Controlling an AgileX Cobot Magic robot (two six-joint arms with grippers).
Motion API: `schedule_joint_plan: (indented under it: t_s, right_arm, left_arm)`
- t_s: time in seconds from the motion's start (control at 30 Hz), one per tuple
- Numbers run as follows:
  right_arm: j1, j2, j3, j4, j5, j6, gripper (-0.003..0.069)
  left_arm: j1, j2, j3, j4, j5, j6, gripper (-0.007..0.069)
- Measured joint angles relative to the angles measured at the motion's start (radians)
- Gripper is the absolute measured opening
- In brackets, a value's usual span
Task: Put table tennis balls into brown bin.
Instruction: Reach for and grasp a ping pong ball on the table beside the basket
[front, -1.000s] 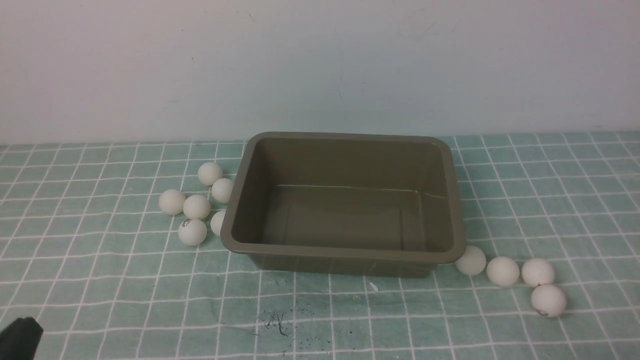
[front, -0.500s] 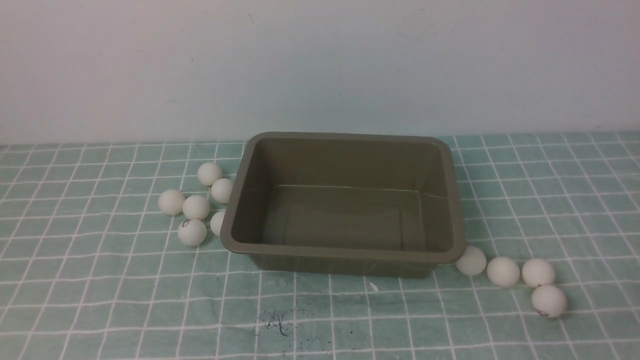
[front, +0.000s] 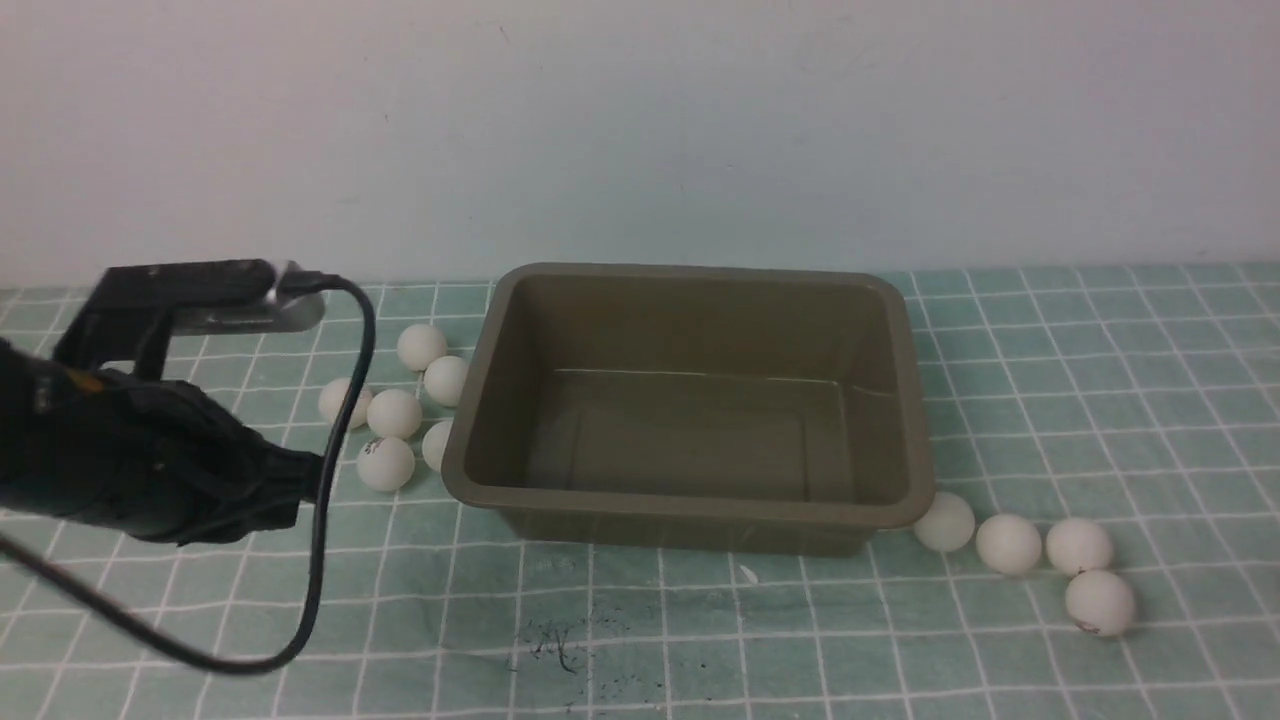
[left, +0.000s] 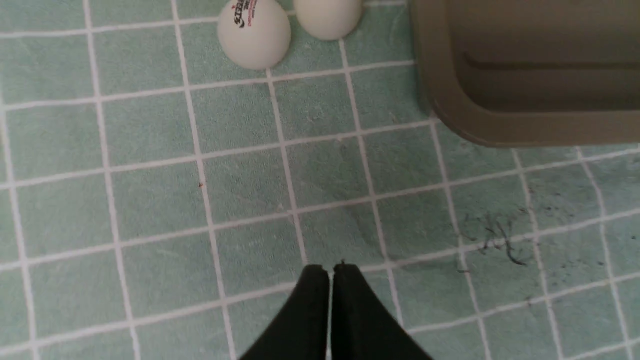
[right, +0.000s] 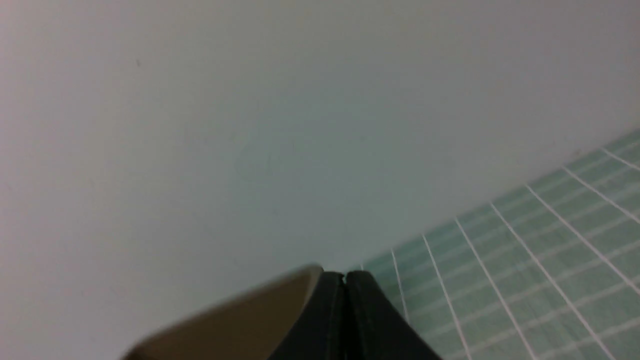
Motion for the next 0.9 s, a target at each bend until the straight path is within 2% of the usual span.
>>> schedule_joint_plan:
  t_s: [0.03,0.07,0.27,0.4,0.47,0.53,0.63,0.67,0.7,0.73,0.77,0.83,0.9]
  right_arm:
    - [0.0,0.015,-0.025,-0.005,0.056,-0.016,-0.0015]
    - [0.0,0.085,-0.124,-0.014,0.178,-0.066,-0.0015]
    - [0.0,0.357,-0.423,-0.019,0.542,-0.305,-0.0015]
    - [0.0,0.451,-0.49,-0.003,0.612,-0.351,-0.0015]
    - [0.0,0.492,-0.499,0.025,0.613,-0.367,-0.0015]
    - [0.0,0.51,-0.499,0.042,0.612,-0.379,-0.0015]
    - [0.0,0.521,-0.5,0.049,0.608,-0.395,-0.0015]
    - [0.0,0.522,-0.5,0.049,0.606,-0.403,-0.0015]
    - [0.0,0.523,-0.5,0.049,0.605,-0.406,-0.0015]
    - [0.0,0.523,-0.5,0.049,0.605,-0.407,-0.0015]
    - [0.0,0.523,-0.5,0.049,0.605,-0.411,-0.0015]
    - [0.0,0.523,-0.5,0.049,0.605,-0.415,-0.0015]
    - [0.0,0.523,-0.5,0.049,0.605,-0.416,-0.0015]
  left_arm:
    - [0.0,0.03,-0.012,0.001,0.0,0.006,-0.0005]
    - [0.0,0.087,-0.053,0.006,0.0,0.011,-0.0005]
    - [0.0,0.282,-0.21,0.03,0.022,0.018,-0.0005]
    - [0.0,0.35,-0.263,0.04,0.006,0.022,-0.0003]
    - [0.0,0.386,-0.285,0.041,-0.025,0.034,0.0023]
    - [0.0,0.416,-0.296,0.04,-0.055,0.048,0.0078]
    - [0.0,0.452,-0.299,0.032,-0.104,0.057,0.0202]
    - [0.0,0.472,-0.299,0.028,-0.135,0.057,0.0277]
    - [0.0,0.483,-0.299,0.025,-0.146,0.057,0.0318]
    - [0.0,0.486,-0.299,0.024,-0.148,0.057,0.0328]
    - [0.0,0.505,-0.299,0.02,-0.161,0.057,0.0405]
    - [0.0,0.526,-0.3,0.016,-0.176,0.057,0.0475]
    - [0.0,0.54,-0.3,0.013,-0.195,0.057,0.0504]
